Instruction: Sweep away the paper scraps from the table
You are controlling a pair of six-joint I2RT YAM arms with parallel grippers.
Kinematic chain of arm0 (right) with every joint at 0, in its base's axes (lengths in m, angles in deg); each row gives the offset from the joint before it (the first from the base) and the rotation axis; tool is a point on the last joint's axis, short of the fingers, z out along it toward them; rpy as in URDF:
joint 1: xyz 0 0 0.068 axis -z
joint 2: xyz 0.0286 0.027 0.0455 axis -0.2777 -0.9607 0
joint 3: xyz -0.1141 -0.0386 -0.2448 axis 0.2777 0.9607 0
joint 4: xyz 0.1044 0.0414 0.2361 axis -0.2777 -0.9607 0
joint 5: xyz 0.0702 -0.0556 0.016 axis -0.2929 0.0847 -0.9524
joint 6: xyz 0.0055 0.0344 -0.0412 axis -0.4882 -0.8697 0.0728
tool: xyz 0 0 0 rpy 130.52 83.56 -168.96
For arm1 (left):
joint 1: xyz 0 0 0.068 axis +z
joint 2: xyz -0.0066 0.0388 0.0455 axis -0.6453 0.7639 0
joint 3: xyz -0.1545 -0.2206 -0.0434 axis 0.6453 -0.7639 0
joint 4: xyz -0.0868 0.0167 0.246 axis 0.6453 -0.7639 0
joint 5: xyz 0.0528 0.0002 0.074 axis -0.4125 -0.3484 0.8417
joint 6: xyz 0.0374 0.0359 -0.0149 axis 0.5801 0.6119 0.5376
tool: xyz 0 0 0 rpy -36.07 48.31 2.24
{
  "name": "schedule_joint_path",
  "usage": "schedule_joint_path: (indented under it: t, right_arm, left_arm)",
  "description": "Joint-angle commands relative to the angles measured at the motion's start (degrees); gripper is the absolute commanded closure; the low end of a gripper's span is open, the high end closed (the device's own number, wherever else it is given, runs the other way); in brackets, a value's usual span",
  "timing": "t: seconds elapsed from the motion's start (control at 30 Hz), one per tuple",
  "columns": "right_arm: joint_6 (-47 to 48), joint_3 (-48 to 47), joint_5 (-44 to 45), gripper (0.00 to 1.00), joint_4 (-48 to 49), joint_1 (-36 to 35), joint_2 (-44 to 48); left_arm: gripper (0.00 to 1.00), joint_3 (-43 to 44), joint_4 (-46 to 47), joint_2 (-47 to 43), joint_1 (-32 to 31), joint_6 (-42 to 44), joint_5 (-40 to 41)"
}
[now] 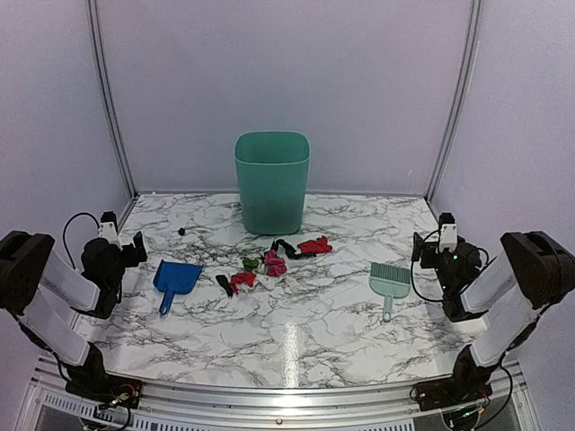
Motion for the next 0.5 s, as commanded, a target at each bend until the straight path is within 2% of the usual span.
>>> schedule_joint_path:
  t: [0.0,0.47]
  right_arm:
    - [-0.01,-0.76,-1.11,0.01,0.71,1.09,-0.43]
    - [0.36,-0.33,-1.41,0.01,1.44,1.1,-0.21]
  left_arm:
    - [0.01,0.52,0.9,0.43,0.43,0.72,-0.04]
    - [0.01,0.53,0.8,0.39,0.91,-1.65,0.66]
